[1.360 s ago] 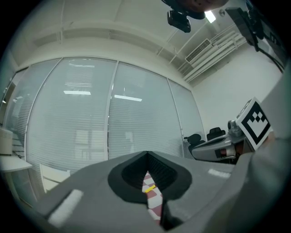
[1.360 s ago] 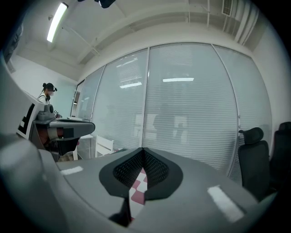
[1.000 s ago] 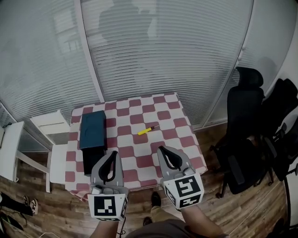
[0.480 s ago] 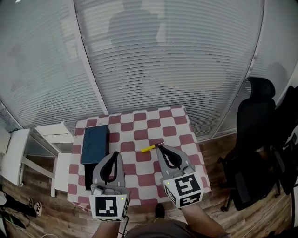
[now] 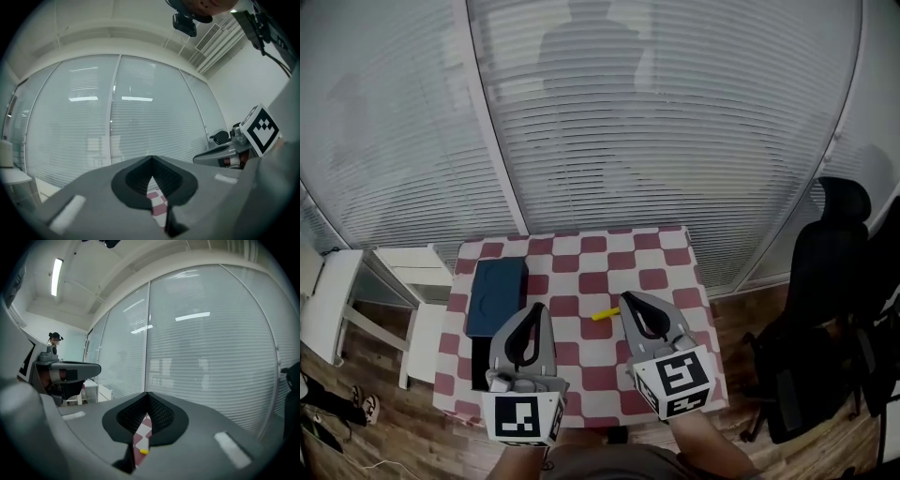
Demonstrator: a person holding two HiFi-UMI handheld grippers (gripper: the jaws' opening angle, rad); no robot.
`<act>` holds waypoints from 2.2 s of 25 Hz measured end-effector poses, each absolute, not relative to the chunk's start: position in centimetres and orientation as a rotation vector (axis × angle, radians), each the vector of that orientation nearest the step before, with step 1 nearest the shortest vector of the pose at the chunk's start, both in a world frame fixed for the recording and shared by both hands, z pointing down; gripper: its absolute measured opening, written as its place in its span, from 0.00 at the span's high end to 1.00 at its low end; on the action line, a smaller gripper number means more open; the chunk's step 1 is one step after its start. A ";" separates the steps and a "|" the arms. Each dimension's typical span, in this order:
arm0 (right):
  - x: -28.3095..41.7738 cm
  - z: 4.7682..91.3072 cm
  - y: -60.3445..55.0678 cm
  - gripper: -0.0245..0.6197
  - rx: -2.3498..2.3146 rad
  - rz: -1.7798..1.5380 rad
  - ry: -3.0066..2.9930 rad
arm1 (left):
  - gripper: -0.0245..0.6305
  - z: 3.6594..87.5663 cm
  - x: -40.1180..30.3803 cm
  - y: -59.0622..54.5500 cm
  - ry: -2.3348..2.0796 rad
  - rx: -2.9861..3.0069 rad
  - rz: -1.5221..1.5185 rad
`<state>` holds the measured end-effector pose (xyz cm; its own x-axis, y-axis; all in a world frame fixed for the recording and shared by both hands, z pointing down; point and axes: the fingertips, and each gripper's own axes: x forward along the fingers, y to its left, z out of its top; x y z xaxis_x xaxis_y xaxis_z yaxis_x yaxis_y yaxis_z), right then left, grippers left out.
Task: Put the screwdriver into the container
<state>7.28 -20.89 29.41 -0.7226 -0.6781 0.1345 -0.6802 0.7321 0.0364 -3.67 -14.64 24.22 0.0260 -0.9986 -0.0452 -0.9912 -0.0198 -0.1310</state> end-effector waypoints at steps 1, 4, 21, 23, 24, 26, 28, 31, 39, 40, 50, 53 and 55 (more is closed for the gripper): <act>7.0 29.8 -21.1 0.92 1.097 0.031 -2.787 | 0.96 24.4 -3.9 -14.9 2.110 -2.160 -0.092; 6.3 31.1 -21.8 0.92 1.096 0.060 -2.761 | 0.96 25.4 -4.7 -15.8 2.117 -2.183 -0.107; 3.7 37.5 -26.0 0.92 1.110 0.213 -2.652 | 0.96 30.0 -8.0 -21.5 2.101 -2.324 -0.172; 3.4 38.8 -26.1 0.91 1.107 0.249 -2.625 | 0.96 30.7 -8.3 -22.0 2.100 -2.352 -0.188; 3.3 39.4 -26.2 0.91 1.106 0.267 -2.612 | 0.96 31.0 -8.4 -22.2 2.099 -2.364 -0.196; 3.2 40.7 -26.4 0.90 1.108 0.300 -2.586 | 0.96 31.6 -8.7 -22.7 2.096 -2.387 -0.209; 3.1 42.0 -26.5 0.89 1.107 0.330 -2.564 | 0.96 32.3 -8.9 -23.3 2.090 -2.411 -0.217; 2.8 43.7 -26.5 0.87 1.088 0.366 -2.544 | 0.96 33.0 -9.1 -24.2 2.083 -2.439 -0.217; 1.7 48.3 -27.1 0.69 0.939 0.413 -2.513 | 0.96 36.3 -9.8 -26.6 2.107 -2.503 -0.259; 1.6 48.7 -27.2 0.68 0.920 0.412 -2.509 | 0.96 36.7 -10.0 -26.8 2.113 -2.507 -0.266; -0.7 52.6 -26.8 0.64 0.744 0.411 -2.450 | 0.96 39.5 -11.5 -28.7 2.153 -2.545 -0.298; -1.8 53.2 -26.2 0.65 0.698 0.421 -2.451 | 0.96 39.9 -11.6 -28.8 2.158 -2.551 -0.307; -2.3 53.7 -25.9 0.66 0.674 0.430 -2.443 | 0.96 40.0 -11.8 -28.8 2.163 -2.549 -0.313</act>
<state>-2.34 -25.91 53.72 -0.7147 -0.3684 0.5945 -0.5492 0.8219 -0.1510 -11.75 -28.82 40.01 0.1626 -0.9467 0.2781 -0.9867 -0.1564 0.0443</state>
